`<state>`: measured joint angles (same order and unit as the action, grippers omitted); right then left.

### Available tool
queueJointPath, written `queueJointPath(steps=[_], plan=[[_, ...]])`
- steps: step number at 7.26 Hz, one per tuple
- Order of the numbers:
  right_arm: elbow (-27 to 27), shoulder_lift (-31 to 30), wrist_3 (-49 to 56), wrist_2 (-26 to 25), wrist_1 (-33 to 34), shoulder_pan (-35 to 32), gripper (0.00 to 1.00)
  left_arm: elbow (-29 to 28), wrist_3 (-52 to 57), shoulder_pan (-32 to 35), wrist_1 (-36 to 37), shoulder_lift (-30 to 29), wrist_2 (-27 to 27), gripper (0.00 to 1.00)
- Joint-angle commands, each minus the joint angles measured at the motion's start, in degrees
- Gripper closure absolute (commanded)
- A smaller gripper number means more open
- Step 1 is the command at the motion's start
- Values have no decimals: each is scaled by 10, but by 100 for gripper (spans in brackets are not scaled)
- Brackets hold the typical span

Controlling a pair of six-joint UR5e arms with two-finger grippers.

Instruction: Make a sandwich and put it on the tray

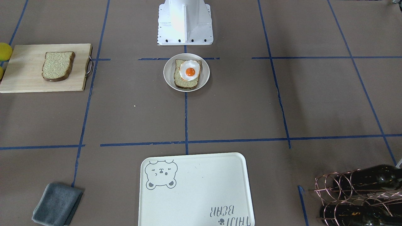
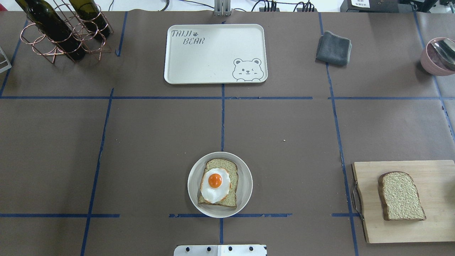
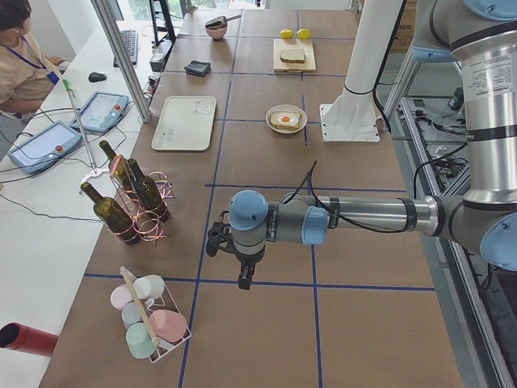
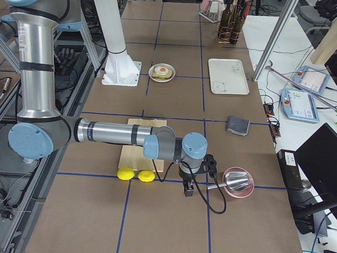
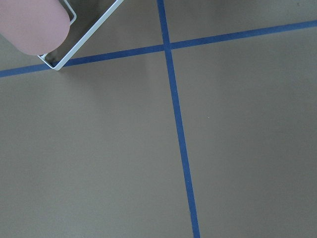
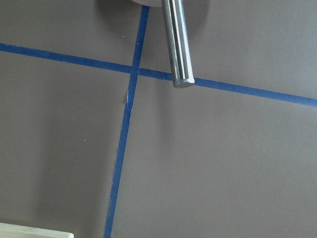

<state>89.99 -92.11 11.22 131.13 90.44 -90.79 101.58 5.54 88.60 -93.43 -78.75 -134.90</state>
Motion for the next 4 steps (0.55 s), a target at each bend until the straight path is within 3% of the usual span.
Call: queueJointPath(steps=[1, 2, 4], plan=[[-2, 1, -1, 0, 0, 0, 0, 1, 0, -3, 2, -5, 1, 0], [4, 1, -1, 3, -3, 0, 0, 0, 0, -2, 2, -6, 0, 0], [25, -9, -9, 98, -36, 12, 0, -2, 0, -2, 2, -6, -1, 0]])
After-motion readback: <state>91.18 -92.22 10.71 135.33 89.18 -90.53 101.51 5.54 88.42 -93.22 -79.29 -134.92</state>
